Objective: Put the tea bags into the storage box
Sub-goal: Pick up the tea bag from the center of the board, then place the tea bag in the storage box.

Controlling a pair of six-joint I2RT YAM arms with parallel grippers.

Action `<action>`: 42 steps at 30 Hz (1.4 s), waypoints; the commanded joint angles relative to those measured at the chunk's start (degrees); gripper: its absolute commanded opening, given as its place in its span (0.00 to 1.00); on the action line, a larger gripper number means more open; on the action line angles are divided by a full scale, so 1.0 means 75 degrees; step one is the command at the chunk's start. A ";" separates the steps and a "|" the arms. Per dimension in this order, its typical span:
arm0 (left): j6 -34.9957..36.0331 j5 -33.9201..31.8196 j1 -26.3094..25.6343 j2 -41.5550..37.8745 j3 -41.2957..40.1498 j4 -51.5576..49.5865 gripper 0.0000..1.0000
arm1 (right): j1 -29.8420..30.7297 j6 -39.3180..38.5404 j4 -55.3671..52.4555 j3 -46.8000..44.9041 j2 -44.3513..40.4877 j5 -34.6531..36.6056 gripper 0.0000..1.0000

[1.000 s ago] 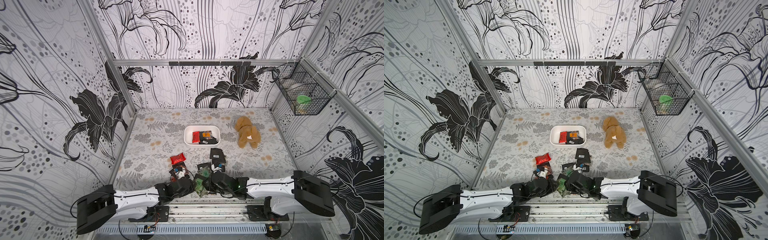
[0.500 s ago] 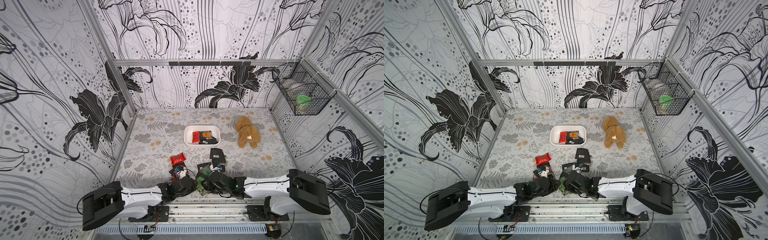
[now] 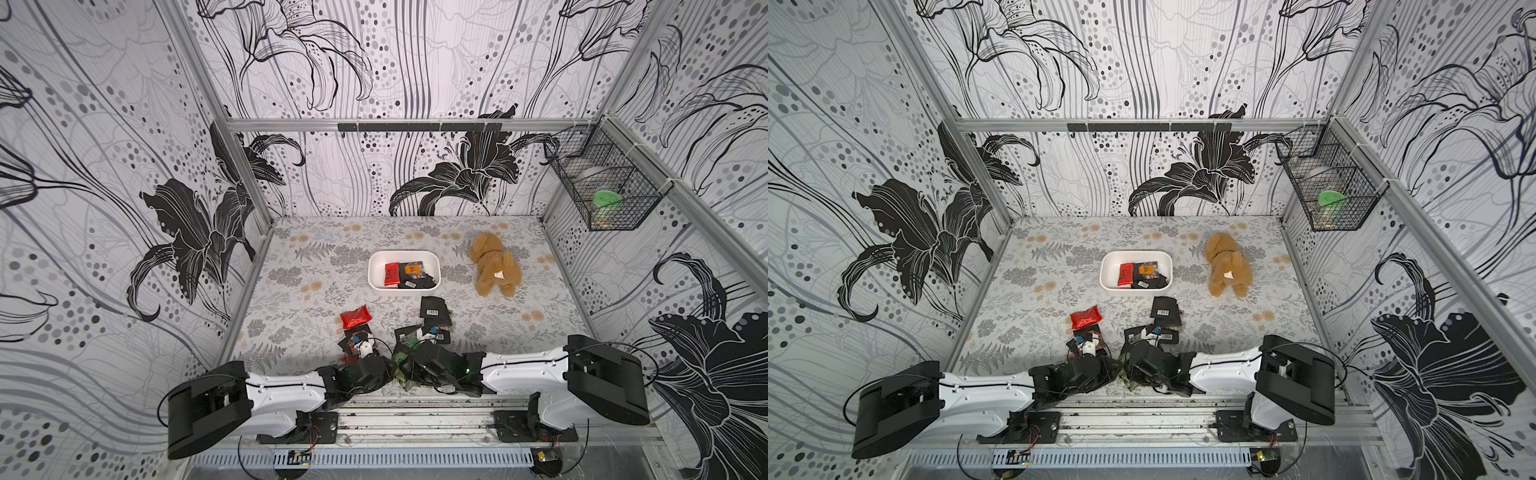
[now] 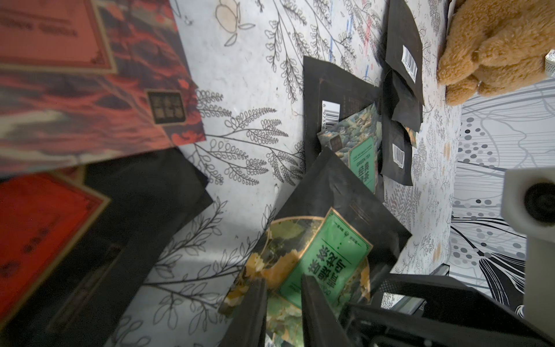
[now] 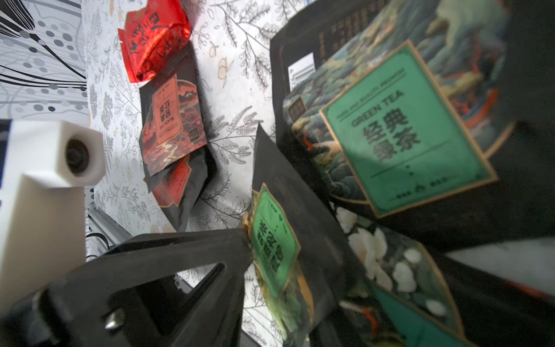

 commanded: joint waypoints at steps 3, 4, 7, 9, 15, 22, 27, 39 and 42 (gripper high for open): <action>-0.0042 -0.0026 -0.0044 -0.0095 -0.0229 -0.0189 0.26 | 0.0043 -0.0150 0.0024 0.0308 0.0266 0.0158 0.36; -0.0060 -0.0014 -0.0047 -0.0127 -0.0273 -0.0091 0.26 | 0.0049 -0.0160 0.0014 0.0334 0.0298 0.0158 0.34; -0.0118 -0.0035 -0.0046 -0.0236 -0.0311 -0.0028 0.26 | 0.0044 -0.0235 -0.0031 0.0449 0.0321 0.0136 0.28; -0.0133 -0.0067 -0.0055 -0.0313 -0.0300 -0.0103 0.26 | 0.0053 -0.0298 -0.0165 0.0513 0.0291 0.0175 0.20; -0.0293 -0.0629 -0.0031 -0.1037 -0.0338 -0.0666 0.31 | 0.0044 -0.0581 -0.0616 0.0665 0.0091 0.0333 0.00; -0.0106 -0.1541 -0.0026 -0.2600 0.0094 -0.2435 0.50 | 0.0049 -0.1784 -0.2238 0.1698 -0.0392 0.0836 0.00; -0.0390 -0.1995 -0.0032 -0.3425 0.0210 -0.3591 0.70 | -0.0017 -0.2601 -0.4893 0.3084 -0.0458 0.2597 0.00; -0.0180 -0.1756 -0.0032 -0.3000 0.0181 -0.3221 0.75 | -0.4240 -0.4164 -0.2506 0.3207 -0.0698 -0.0466 0.00; 0.0069 -0.1674 -0.0025 -0.2593 0.0307 -0.2887 0.75 | -0.4794 -0.4152 -0.1649 0.3543 -0.0044 -0.1701 0.00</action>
